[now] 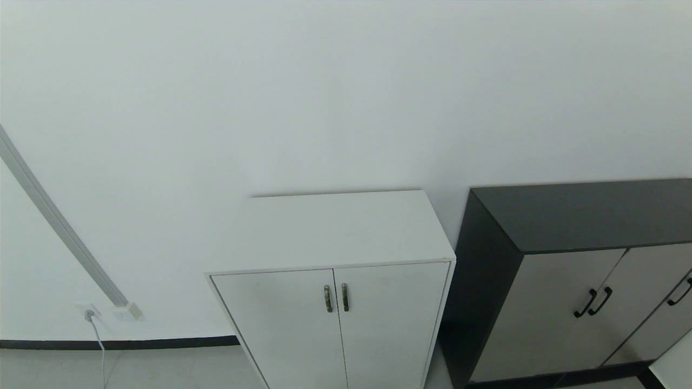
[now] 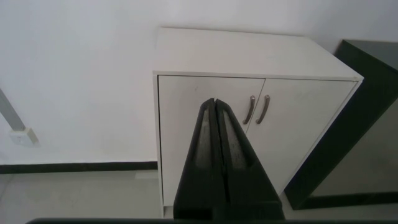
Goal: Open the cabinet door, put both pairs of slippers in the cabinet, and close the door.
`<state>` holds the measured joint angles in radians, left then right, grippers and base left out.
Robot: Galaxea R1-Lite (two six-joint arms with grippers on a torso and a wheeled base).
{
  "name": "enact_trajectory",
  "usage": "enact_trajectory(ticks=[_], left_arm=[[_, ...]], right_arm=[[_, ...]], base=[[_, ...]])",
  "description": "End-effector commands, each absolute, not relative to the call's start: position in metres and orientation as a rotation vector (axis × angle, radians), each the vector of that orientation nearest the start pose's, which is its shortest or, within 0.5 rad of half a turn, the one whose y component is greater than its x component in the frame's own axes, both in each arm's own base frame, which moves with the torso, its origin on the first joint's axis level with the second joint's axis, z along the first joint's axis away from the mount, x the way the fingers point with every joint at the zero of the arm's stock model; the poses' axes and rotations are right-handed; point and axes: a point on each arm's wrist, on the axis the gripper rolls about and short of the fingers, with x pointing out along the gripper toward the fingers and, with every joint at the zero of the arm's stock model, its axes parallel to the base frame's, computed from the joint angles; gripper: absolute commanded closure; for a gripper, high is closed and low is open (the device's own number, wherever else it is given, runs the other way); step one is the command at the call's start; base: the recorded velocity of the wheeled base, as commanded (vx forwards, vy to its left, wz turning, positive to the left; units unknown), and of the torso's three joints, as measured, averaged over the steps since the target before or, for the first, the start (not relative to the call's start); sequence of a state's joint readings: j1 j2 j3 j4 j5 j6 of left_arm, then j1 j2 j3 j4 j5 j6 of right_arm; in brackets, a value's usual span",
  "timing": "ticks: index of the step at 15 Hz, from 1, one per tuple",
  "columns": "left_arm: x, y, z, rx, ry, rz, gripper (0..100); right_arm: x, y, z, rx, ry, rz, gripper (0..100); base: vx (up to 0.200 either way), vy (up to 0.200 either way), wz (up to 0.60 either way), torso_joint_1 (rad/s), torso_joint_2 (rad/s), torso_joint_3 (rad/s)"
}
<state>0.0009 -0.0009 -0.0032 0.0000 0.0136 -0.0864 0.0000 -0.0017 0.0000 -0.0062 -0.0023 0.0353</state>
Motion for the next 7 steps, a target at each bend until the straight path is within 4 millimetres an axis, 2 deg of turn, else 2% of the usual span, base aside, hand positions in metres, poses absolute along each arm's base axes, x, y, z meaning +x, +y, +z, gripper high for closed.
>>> enact_trajectory(ticks=[1, 7], left_arm=[[-0.0230, 0.0003, 0.0763, -0.086, -0.004, 0.015, 100], [-0.0230, 0.0003, 0.0763, -0.084, -0.004, 0.015, 100]], right_arm=[[-0.0228, 0.0000, 0.0761, 0.034, -0.006, 0.000, 100], [-0.0228, 0.0001, 0.0761, 0.031, -0.006, 0.003, 100]], base=[[0.000, 0.000, 0.00, 0.000, 0.00, 0.000], [0.000, 0.000, 0.00, 0.000, 0.00, 0.000]])
